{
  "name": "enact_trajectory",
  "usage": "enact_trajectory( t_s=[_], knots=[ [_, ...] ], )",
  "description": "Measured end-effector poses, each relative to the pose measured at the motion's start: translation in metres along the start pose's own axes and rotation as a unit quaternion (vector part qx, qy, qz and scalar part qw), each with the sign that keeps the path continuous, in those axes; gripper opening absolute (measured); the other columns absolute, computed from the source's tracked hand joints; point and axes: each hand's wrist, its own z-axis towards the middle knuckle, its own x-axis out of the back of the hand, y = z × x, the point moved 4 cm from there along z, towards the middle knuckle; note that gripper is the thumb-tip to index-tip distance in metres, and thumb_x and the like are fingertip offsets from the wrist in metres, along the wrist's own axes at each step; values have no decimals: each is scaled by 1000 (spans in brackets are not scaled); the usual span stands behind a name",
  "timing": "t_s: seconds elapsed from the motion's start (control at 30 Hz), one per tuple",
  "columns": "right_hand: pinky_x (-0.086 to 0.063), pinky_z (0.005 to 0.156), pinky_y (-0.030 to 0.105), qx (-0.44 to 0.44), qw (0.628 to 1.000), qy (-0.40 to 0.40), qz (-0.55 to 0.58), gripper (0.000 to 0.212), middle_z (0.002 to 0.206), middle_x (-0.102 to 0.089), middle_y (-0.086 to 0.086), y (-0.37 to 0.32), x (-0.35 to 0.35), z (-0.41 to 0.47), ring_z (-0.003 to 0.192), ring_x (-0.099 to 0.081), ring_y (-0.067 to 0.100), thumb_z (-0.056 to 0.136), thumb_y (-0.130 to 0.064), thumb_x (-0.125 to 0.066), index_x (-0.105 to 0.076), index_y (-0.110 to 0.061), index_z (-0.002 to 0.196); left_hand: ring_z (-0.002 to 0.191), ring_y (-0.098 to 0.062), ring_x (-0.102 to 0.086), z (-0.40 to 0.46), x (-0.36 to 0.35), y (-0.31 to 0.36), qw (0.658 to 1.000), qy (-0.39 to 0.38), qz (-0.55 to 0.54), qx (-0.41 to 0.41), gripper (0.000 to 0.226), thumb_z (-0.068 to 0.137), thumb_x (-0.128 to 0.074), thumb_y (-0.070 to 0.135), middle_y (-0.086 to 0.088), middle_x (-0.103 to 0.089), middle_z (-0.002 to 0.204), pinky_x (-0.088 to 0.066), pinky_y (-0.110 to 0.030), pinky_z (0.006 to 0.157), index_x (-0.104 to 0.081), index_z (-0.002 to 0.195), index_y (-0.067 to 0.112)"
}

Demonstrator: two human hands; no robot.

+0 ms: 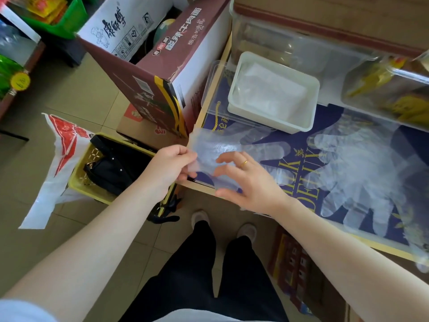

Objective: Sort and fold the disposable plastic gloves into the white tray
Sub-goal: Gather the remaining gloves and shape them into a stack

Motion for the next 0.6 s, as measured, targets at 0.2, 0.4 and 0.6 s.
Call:
enact_trajectory(
  t_s=[0.2, 0.4, 0.6],
  knots=[
    [-39, 79, 37, 40, 973, 77, -215, 22, 120, -47, 6, -16, 1, 3, 100, -50, 28, 80, -24, -61, -51, -18, 99, 52, -8, -56, 2, -8, 26, 1000, -7, 18, -7, 9, 93, -54, 16, 3, -61, 56, -41, -25, 59, -61, 89, 11],
    [-50, 71, 39, -93, 971, 66, -210, 12, 104, -64, 8, 10, 21, -16, 89, -62, 32, 76, -21, -69, -66, -12, 82, 54, -9, -52, 8, -9, 36, 998, 2, 55, -27, 12, 93, -52, 14, -1, -60, 58, -42, -24, 57, -61, 96, 7],
    [-50, 71, 39, -129, 981, 11, -142, 19, 96, -63, 3, 31, 43, -30, 87, -59, 29, 79, -31, -64, -65, -15, 69, 55, -11, -51, 22, -4, 39, 997, 23, 65, -30, 13, 94, -53, 14, -2, -57, 65, -41, -23, 56, -60, 101, 5]
  ],
)
